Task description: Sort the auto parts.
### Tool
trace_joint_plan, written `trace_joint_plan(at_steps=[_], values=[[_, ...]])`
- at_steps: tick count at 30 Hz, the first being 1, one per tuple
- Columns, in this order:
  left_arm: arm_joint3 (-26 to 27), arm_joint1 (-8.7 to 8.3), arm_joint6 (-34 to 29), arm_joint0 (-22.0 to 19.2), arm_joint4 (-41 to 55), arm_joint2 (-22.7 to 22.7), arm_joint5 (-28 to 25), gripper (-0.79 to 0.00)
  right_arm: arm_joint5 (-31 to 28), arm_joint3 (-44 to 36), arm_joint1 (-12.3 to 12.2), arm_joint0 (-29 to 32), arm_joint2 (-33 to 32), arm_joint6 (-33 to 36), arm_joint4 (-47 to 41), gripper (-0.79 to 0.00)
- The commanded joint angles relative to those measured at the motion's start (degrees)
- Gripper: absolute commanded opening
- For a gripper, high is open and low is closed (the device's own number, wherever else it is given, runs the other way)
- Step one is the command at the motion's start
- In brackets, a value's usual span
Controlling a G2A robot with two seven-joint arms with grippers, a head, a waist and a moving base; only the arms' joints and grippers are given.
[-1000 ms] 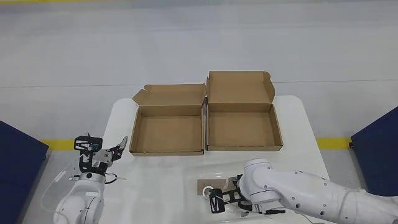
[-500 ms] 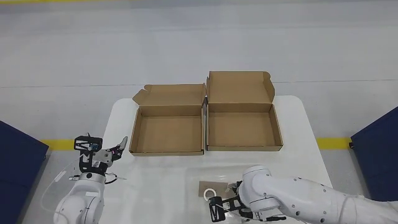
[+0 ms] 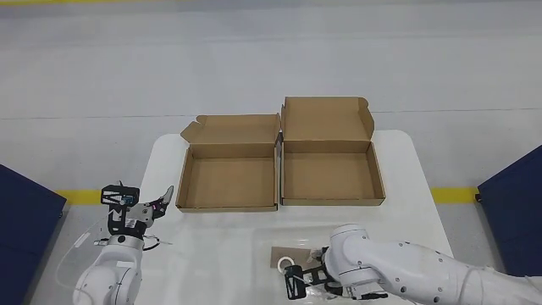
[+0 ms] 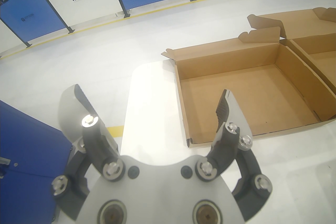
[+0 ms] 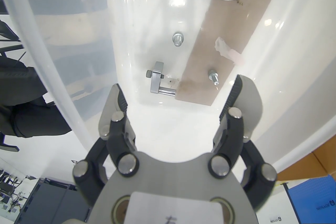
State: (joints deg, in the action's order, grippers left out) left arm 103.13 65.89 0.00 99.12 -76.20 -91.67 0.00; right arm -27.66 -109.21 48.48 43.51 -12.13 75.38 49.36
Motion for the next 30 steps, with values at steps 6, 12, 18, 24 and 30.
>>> trace_joint_plan(at_steps=[6,12,18,24,30], values=[[0.0,0.0,0.0,0.0,0.0,0.0,0.0,0.0,1.21,0.88,0.14,0.7,-1.58,-3.63,2.83,-0.292],[0.0,0.0,0.0,0.0,0.0,0.0,0.0,0.0,1.34,1.13,0.01,0.81,-3.58,-6.76,6.38,-0.283],[0.0,0.0,0.0,0.0,0.0,0.0,0.0,0.0,1.08,2.72,1.03,0.33,-4.47,-7.72,8.14,-0.336],[0.0,0.0,0.0,0.0,0.0,0.0,0.0,0.0,1.39,4.49,2.34,0.06,-4.94,-7.87,8.75,-0.308],[0.0,0.0,0.0,0.0,0.0,0.0,0.0,0.0,2.01,5.35,3.07,0.09,-5.94,-7.65,9.58,-0.299]])
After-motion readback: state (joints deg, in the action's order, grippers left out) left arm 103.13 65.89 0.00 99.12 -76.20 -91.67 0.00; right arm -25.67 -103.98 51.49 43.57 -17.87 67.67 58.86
